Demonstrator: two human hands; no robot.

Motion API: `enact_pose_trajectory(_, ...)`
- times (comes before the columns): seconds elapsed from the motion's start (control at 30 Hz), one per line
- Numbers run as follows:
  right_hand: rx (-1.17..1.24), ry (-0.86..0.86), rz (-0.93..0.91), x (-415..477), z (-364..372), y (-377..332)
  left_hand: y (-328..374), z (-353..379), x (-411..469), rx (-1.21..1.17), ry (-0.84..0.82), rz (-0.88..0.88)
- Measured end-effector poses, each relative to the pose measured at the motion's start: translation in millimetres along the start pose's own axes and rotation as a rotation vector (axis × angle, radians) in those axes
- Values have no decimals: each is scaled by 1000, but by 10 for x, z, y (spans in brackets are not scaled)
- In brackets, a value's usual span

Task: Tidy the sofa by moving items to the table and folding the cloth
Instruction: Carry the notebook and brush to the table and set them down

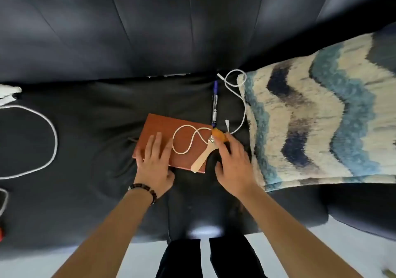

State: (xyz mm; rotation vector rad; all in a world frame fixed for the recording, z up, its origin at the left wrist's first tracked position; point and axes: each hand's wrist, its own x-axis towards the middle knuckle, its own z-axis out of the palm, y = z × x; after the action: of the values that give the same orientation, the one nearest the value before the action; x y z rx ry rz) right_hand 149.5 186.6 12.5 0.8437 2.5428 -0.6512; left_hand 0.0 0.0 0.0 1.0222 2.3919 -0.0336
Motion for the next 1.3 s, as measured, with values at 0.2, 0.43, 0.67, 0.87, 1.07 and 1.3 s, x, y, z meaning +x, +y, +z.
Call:
enact_pose_trajectory(0.2,-22,-11,-74,188,310,-52,-223,236,193,110,-13,27)
enact_pose_trajectory(0.43,88,68,-16,119,48,-103,-231,15,27,153,151,165)
enact_pose_trajectory(0.67,315,22,127,-476,-1078,-492,129,-1253,-787,-85,358,-10)
enact_pose_trajectory(0.87,463,147,215,-1629,-2284,-933,563,-2655,-1864,-591,469,-315)
enact_pose_trajectory(1.07,660,327,290,-2863,-3088,-1083,933,-3663,-2693,-777,589,-178)
enact_pose_trajectory(1.3,940,667,462,-4088,-3233,-985,1689,-4033,-3148,-917,413,55)
